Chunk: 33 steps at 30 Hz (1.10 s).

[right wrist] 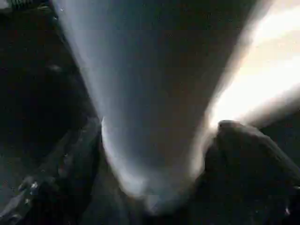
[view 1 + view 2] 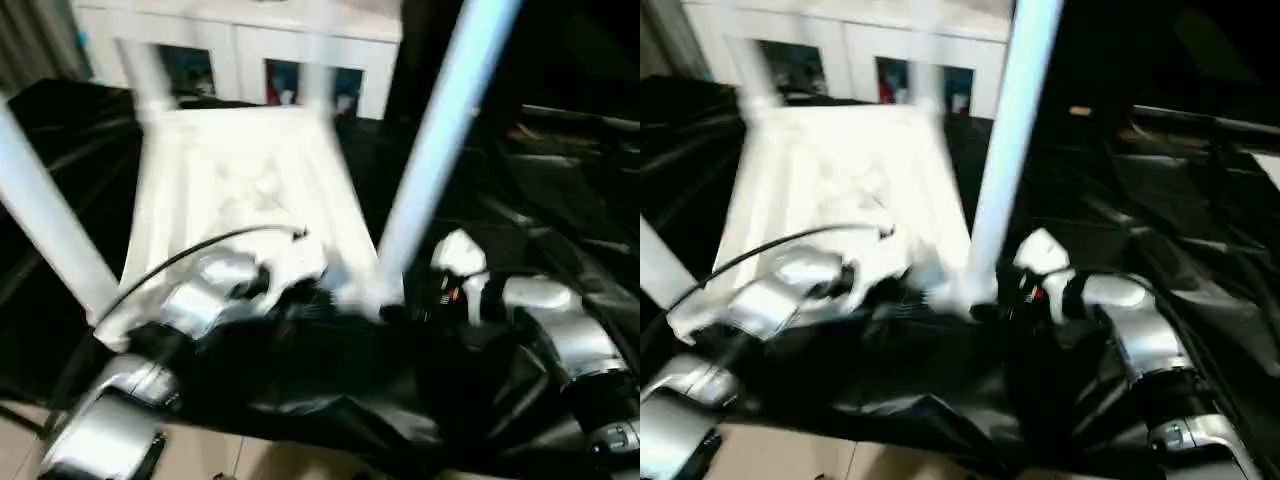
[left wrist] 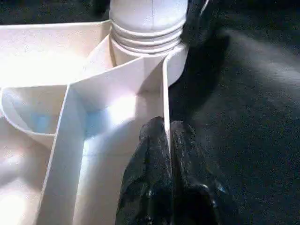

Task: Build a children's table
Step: Rotate leg to tighten

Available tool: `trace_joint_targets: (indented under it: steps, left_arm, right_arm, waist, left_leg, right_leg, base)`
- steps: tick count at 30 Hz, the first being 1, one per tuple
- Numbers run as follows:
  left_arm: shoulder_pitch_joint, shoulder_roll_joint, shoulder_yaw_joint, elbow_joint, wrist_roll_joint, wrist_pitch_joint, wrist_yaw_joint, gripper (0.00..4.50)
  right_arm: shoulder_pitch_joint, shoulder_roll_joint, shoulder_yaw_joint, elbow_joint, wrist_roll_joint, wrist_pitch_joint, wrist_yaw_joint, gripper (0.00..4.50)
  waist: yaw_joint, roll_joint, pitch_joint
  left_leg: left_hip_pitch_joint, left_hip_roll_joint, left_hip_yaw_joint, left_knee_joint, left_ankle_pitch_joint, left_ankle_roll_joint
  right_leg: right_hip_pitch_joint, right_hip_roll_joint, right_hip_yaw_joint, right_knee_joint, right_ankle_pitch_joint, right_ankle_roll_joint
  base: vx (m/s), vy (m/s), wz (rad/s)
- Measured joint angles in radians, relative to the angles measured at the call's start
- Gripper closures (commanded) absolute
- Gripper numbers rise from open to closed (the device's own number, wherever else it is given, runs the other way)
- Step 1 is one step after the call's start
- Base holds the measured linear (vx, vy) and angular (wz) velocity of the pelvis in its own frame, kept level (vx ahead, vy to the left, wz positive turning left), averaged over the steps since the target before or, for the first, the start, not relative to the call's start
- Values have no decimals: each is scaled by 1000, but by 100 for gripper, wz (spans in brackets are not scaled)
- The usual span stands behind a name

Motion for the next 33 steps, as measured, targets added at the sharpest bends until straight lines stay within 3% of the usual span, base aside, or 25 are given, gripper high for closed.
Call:
trace_joint_targets:
  steps: [8,22,27,33]
  left_arm:
    - [2,0,4,0,-2,10,-2,450]
    - [8,8,10,-16,-4,25,-7,450]
    - [11,13,11,-21,-4,27,-7,450]
    - [-10,-23,36,31,19,45,98,450]
  right_arm:
    - [-1,-1,0,1,-5,9,18,46]
    - [0,13,-1,1,12,26,41,171]
    - [2,24,-6,1,12,28,34,180]
    - [-2,119,-75,77,12,11,-143,181]
  waist:
    - [-4,-1,1]
    - [-5,-2,2]
    - [-5,-3,2]
    - [-29,-4,3]
  left_leg:
    - [0,0,0,3,-1,-2]
    - [0,0,0,3,-1,-2]
    - [0,0,0,3,-1,-2]
    - [1,0,-1,3,-1,-3]
  right_leg:
    - [0,1,3,5,0,1]
    - [-1,1,3,9,-2,3]
    - [-1,1,3,9,-2,3]
    - [1,2,4,11,-2,3]
  base:
    - [0,0,0]
    - [0,0,0]
    - [0,0,0]
    - [0,0,0]
